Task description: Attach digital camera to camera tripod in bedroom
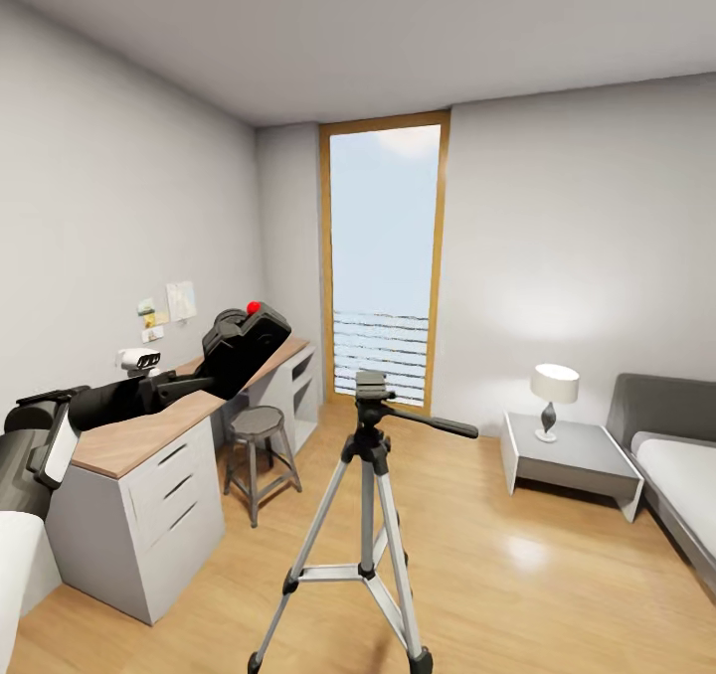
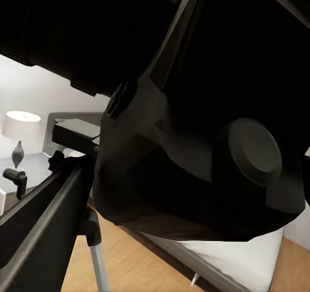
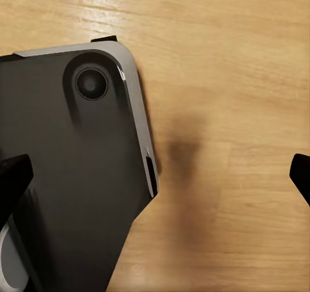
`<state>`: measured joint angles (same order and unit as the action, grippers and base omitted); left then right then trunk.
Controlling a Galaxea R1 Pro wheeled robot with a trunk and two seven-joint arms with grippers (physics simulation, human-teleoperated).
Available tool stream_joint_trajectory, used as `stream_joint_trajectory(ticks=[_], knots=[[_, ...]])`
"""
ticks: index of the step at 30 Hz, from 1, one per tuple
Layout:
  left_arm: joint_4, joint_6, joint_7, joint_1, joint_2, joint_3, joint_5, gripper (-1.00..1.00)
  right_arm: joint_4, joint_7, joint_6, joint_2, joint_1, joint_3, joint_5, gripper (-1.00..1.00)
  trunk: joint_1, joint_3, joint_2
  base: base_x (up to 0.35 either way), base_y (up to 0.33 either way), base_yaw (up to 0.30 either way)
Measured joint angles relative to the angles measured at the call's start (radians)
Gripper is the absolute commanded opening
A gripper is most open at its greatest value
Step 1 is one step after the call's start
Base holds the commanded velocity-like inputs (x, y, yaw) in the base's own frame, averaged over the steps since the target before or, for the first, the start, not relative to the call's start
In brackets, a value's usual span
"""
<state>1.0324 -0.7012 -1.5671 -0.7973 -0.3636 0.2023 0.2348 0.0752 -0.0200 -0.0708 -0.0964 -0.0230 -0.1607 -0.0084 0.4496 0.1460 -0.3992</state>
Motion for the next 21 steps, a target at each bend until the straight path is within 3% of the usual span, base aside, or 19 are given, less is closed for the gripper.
stream_joint_trajectory(ticks=[13, 21], knots=[[0.000, 0.000, 0.000, 0.000, 0.000, -0.001, 0.000, -1.00, 0.000, 0.000, 0.000, 0.000, 0.000, 0.000, 0.000, 1.00, 0.000, 0.000, 0.000, 0.001, 0.000, -0.005], [0.000, 0.000, 0.000, 0.000, 0.000, -0.001, 0.000, -1.00, 0.000, -0.001, 0.000, 0.000, 0.000, 0.000, 0.000, 1.00, 0.000, 0.000, 0.000, 0.037, 0.054, -0.156]])
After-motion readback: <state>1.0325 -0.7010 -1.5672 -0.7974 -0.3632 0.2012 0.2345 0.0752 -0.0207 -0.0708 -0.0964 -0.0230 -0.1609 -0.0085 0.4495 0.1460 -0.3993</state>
